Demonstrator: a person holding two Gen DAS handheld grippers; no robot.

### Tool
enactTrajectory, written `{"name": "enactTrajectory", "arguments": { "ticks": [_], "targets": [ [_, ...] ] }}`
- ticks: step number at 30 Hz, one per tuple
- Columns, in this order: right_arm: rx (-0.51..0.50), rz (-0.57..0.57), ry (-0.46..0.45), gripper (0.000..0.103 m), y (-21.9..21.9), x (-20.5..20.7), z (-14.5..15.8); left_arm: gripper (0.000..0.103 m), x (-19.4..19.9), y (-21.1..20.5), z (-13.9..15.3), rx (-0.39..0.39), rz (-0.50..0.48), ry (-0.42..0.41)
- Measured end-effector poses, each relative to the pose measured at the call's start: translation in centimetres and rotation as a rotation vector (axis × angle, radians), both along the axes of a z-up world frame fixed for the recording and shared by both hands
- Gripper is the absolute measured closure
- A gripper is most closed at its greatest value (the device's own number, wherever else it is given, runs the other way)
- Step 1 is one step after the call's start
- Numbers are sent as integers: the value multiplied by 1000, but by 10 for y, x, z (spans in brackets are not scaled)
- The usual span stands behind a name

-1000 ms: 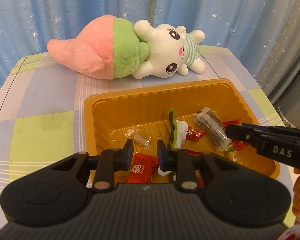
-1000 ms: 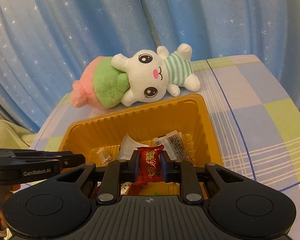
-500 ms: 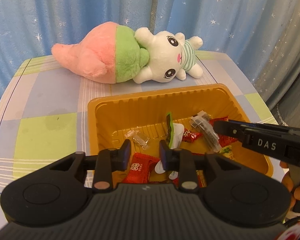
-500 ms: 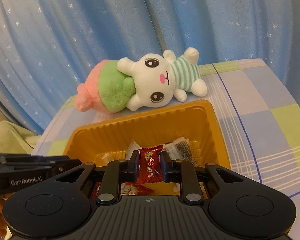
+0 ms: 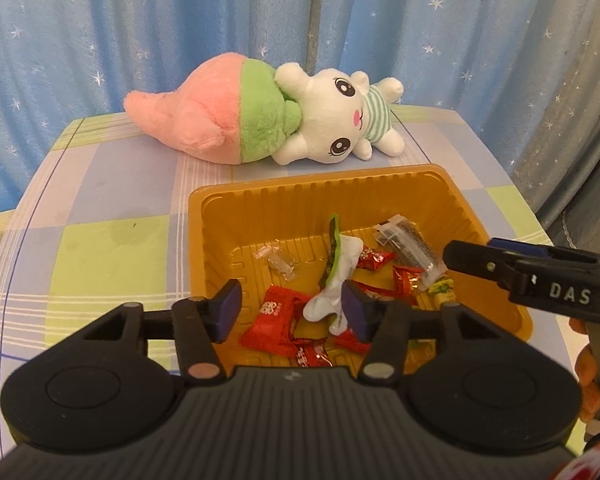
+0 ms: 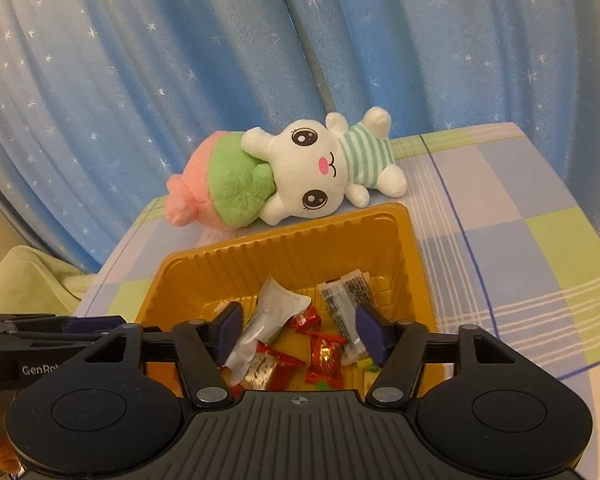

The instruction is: Organize snacks

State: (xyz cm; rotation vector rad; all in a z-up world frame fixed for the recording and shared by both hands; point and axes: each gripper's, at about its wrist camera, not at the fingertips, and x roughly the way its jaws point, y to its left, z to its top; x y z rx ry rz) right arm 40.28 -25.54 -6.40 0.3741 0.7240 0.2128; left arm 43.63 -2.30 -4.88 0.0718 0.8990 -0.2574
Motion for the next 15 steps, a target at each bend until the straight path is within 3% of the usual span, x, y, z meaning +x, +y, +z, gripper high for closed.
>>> {"name": "enactTrajectory", "arguments": {
  "ticks": [2,11,15],
  "targets": [
    [-13,0,-6,30,-2,-11,4,42,-9,-2,5,1,3,-9],
    [-51,12,-11,22,-14,-78,17,10,-70,-7,26,25,72,-63],
    [-54,16,3,22,-19,-110,21,4,-105,-10,32,45,95,-77]
  ]
}}
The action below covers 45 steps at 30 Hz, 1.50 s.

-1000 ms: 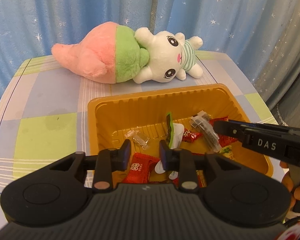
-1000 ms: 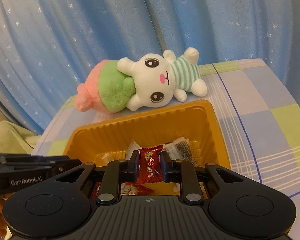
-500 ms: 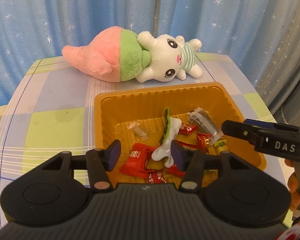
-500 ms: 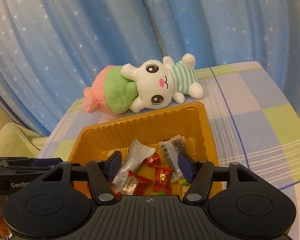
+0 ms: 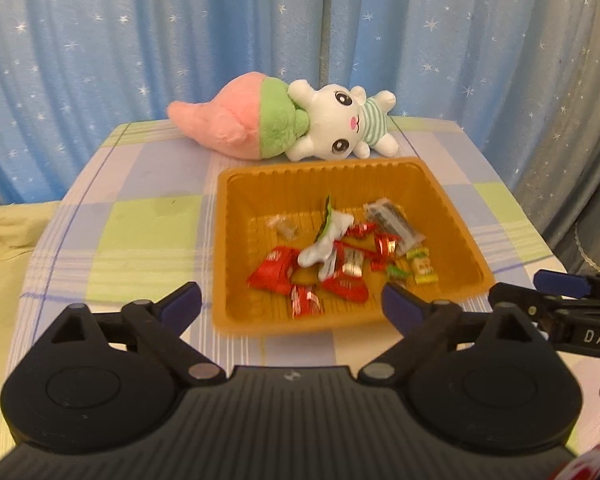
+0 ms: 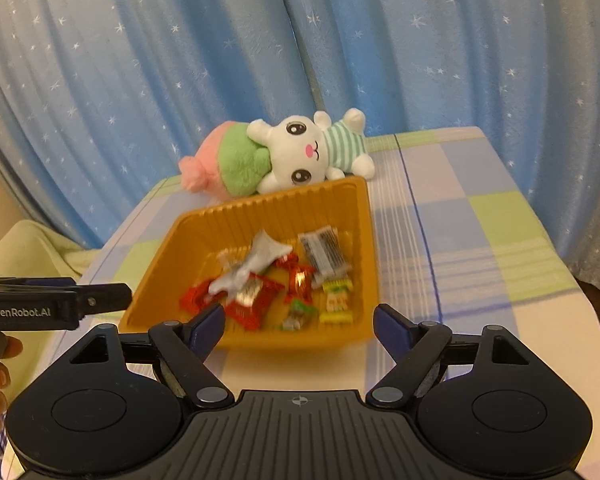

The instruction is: Organize snacks

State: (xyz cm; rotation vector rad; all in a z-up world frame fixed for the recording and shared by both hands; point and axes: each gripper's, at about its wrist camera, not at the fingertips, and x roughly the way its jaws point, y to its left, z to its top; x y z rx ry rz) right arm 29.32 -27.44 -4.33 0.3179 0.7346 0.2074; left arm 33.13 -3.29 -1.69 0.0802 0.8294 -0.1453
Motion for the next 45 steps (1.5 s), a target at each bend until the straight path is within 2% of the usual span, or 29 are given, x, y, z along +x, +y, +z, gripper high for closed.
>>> {"name": "enactTrajectory", "arguments": {
  "ticks": [7,15,24,34,45],
  "targets": [
    [-16,28,28,21,1,-52,3,1,-66,-3,8,3,37,-23],
    [-22,51,54,21,8,-105,11,3,-122,-7,16,20,24,4],
    [-26,-4,74,21,24,-144,22,3,-158,6,15,30,-8,50],
    [-63,-27,121,21,67,-191,24,4,-196,42,9,39,-35,108],
    [-90,-40,158,21,103,-233,20,4,-236,67,5,26,-81,124]
  ]
}}
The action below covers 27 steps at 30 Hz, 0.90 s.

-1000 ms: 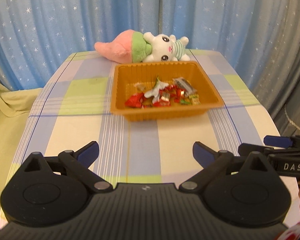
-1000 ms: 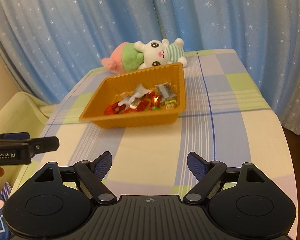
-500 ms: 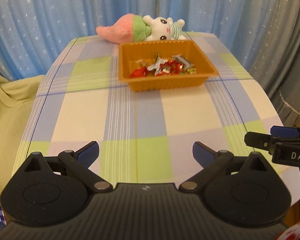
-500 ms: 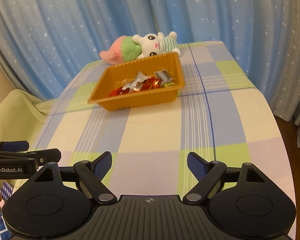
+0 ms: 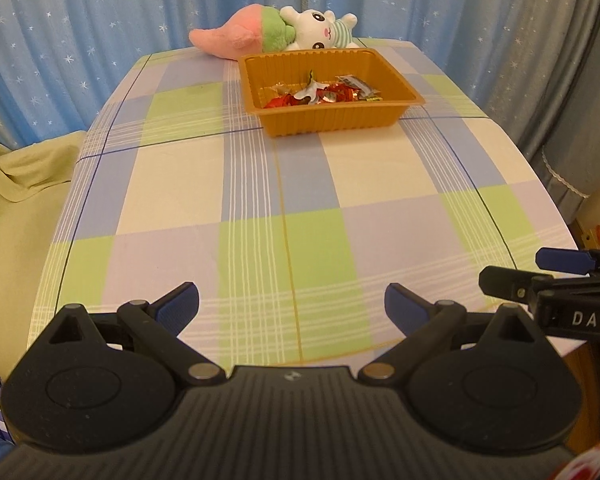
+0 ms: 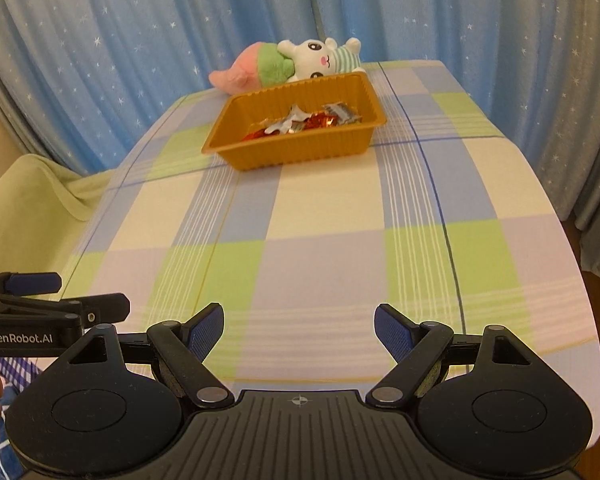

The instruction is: Organize snacks

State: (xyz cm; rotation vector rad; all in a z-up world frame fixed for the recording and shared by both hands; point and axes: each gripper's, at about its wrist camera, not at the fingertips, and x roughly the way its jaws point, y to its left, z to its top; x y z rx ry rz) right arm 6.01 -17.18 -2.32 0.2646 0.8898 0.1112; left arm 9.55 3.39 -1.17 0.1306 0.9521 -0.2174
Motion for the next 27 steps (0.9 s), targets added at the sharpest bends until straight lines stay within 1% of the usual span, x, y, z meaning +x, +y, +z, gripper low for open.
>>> {"name": "enactTrajectory", "arguments": {
  "ticks": [11,27],
  "targets": [
    [-4,-25,18,21,14,-27,-4,4,-21,9,-9,-3,-24,21],
    [-8,-52,15,21,16,-45,-2,4,-35,9,-7,-13,-50,12]
  ]
}}
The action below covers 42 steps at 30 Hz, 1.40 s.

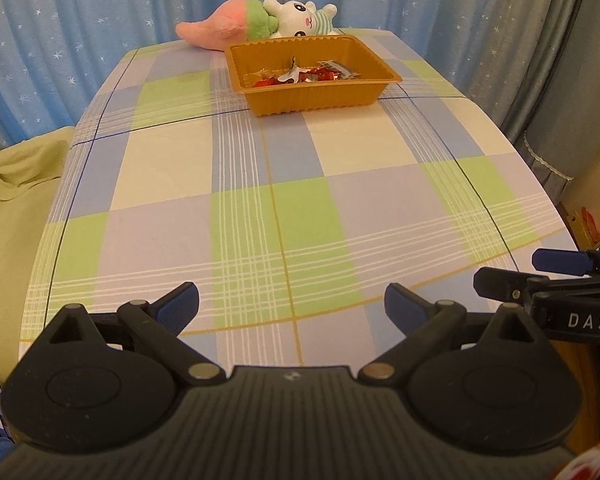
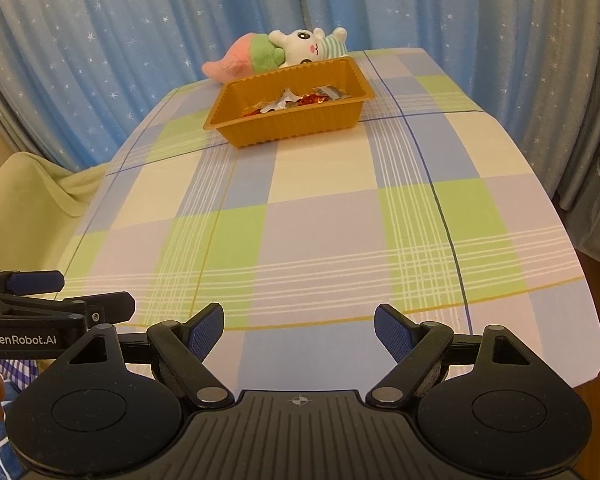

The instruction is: Organize snacks

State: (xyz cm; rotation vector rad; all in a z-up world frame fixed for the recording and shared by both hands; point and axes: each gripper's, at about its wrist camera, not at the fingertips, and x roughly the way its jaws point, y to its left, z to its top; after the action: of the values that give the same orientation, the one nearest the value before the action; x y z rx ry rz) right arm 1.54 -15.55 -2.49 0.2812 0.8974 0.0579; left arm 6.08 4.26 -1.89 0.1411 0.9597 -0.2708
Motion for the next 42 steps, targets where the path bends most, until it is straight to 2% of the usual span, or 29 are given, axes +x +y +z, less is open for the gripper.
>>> {"name": "enactTrajectory", "arguments": {
  "ticks": [42],
  "targets": [
    [3,5,13,21,1,11,-3,4,15,-1,-3,-4,11,14]
  ]
}}
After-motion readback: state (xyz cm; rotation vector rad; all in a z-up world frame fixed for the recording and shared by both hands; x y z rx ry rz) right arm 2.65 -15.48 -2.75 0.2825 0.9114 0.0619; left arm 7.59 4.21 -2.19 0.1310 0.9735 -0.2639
